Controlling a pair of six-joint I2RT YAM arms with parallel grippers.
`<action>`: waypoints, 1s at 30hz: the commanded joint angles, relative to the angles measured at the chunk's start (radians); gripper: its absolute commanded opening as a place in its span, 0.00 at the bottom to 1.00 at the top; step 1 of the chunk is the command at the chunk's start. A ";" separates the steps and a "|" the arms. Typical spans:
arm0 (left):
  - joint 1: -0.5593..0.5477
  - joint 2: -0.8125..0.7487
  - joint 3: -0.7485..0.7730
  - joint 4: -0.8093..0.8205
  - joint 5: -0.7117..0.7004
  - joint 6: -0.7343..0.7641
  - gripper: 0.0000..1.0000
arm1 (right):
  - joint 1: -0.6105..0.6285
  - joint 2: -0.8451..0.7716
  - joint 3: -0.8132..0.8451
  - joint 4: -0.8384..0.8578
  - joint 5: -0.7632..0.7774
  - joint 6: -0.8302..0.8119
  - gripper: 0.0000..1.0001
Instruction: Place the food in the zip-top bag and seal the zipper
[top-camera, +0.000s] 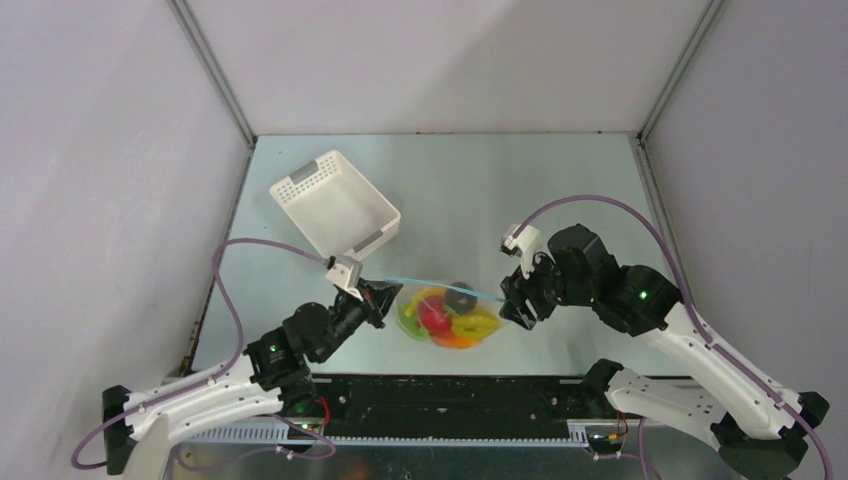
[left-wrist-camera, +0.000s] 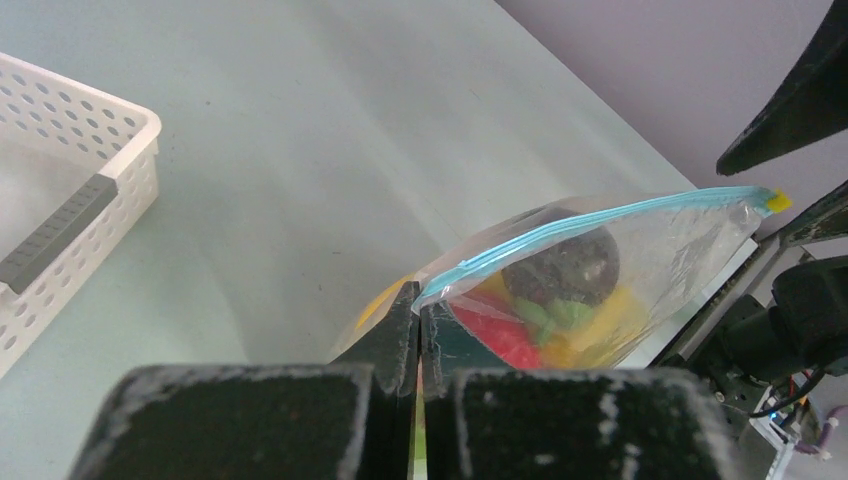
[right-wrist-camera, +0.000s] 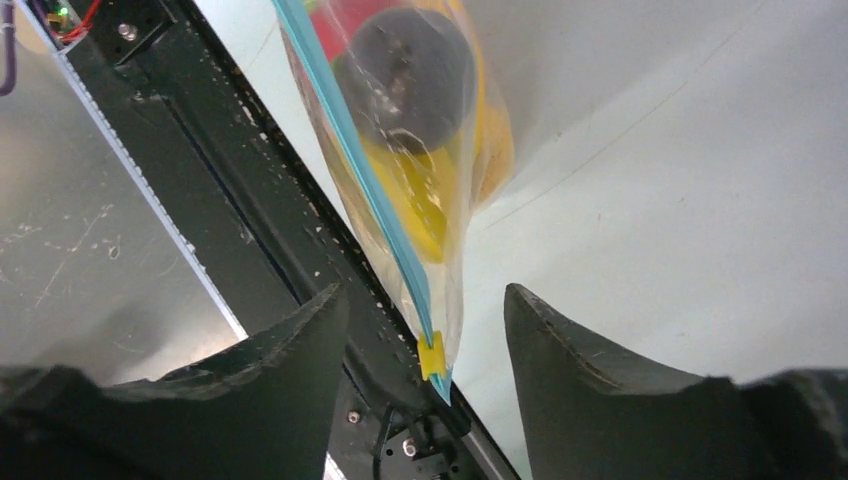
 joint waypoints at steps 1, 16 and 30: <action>0.007 0.019 0.050 0.044 0.030 0.006 0.00 | 0.025 -0.013 0.005 0.085 -0.058 -0.007 0.66; 0.006 0.012 0.059 0.030 0.037 -0.014 0.00 | 0.120 0.112 0.012 0.271 -0.083 -0.063 0.65; 0.007 -0.017 0.076 0.028 -0.005 -0.054 0.39 | 0.104 0.127 0.015 0.278 0.031 0.021 0.00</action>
